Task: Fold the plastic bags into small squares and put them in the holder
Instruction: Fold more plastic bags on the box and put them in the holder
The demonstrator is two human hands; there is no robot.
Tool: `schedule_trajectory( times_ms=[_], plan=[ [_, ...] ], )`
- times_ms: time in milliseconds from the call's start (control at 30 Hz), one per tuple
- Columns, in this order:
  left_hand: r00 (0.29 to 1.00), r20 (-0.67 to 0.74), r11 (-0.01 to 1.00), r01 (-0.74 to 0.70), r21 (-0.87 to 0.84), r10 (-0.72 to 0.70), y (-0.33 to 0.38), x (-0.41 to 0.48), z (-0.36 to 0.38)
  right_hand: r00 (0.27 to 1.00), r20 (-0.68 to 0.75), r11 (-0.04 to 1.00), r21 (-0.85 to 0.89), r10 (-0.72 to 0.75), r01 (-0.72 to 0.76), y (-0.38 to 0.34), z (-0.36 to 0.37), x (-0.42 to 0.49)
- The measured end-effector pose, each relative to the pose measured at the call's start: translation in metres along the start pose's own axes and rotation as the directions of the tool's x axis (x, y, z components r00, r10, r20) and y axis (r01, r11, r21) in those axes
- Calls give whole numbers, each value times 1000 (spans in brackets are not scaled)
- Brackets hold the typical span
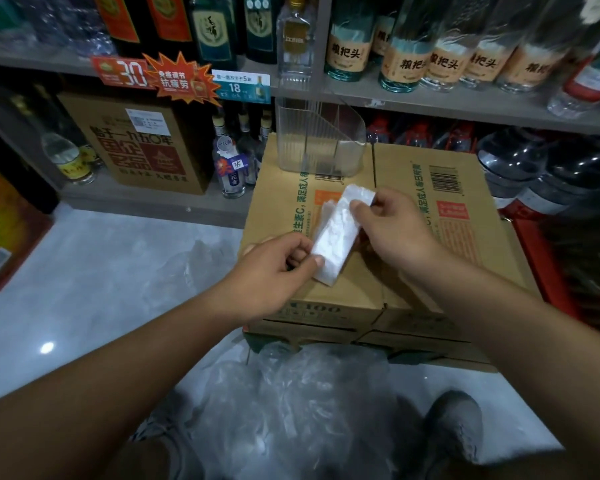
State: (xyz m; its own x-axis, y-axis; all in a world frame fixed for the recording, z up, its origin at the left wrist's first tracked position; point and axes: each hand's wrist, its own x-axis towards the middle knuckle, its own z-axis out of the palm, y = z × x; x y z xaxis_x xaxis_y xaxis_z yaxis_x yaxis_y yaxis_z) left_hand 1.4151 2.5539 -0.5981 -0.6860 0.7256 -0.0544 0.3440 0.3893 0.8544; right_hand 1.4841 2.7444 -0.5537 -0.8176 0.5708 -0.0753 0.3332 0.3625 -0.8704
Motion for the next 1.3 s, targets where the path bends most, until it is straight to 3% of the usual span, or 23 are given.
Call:
schedule_trajectory(
  times_ms=[67,167,500,633,800,867,933,1033,1167,1300],
  plan=[
    [1000,-13,1000,-6,22,6,-1,2,1,996,22,980,-179,-85,87,6,1,15],
    [1000,-19,998,-11,59,12,-4,5,1,986,73,933,-317,-153,168,12,4,28],
    [1000,-24,996,5,84,-3,4,3,-2,946,161,903,-289,-281,317,20,17,50],
    [999,-49,978,19,208,-9,8,5,-19,955,181,896,-340,-237,287,16,16,43],
    [990,-121,982,85,168,-65,0,8,-43,987,92,923,-351,-133,157,20,12,18],
    [982,-185,981,63,186,-28,-3,6,-41,993,44,924,-363,-113,121,25,11,8],
    [969,-208,932,-50,360,132,-3,3,-35,993,-19,928,-357,-116,102,28,9,3],
    [956,-59,810,-211,546,289,-5,-5,-22,990,-62,921,-377,-127,95,30,7,2],
    [975,179,688,-220,691,132,-11,-19,-6,980,-20,845,-511,-198,160,32,4,3],
    [971,217,599,-235,766,103,-17,-22,-3,935,82,717,-619,-345,320,33,1,12]
  ],
)
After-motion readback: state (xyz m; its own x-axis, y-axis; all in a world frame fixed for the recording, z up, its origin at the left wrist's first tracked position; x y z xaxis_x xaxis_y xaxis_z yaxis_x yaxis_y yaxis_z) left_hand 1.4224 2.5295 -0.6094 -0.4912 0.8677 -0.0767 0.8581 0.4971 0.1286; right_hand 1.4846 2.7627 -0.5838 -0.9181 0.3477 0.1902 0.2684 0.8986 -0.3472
